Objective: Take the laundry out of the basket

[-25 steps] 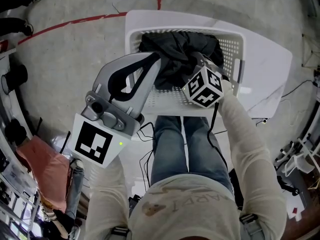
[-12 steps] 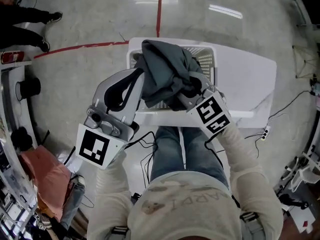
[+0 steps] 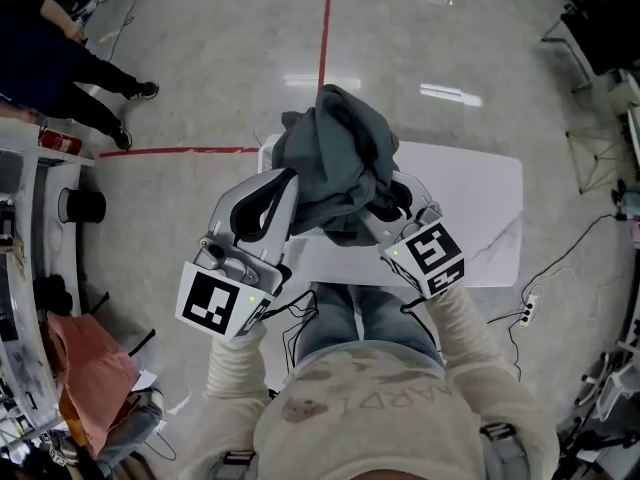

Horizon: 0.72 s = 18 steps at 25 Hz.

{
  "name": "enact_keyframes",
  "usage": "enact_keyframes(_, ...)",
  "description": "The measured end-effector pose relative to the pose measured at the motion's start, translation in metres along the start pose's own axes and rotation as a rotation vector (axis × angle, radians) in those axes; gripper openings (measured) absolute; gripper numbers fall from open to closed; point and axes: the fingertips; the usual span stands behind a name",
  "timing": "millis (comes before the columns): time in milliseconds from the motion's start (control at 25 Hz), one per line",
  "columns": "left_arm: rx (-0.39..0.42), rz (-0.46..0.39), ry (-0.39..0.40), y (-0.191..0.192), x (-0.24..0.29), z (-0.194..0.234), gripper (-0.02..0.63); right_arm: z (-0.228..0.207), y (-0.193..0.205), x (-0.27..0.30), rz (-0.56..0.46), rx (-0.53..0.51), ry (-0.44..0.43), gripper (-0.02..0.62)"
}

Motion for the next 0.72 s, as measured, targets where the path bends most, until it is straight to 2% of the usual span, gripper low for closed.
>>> enact_keyframes(240,0.05,-0.061,-0.04,-0.03,-0.008,-0.073,0.002,-0.015,-0.032,-0.081,-0.122,-0.005,0.04,0.172)
enact_keyframes(720,0.088,-0.082,-0.071,-0.054,-0.053,-0.126,0.002,0.011,-0.091,-0.144,-0.27,-0.016,0.047,0.173)
Point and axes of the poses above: the fingertips, and each gripper's own axes: x forward along the fingers, z to its left, y out of its underside, and after that the axes turned 11 degrees about -x, right-handed
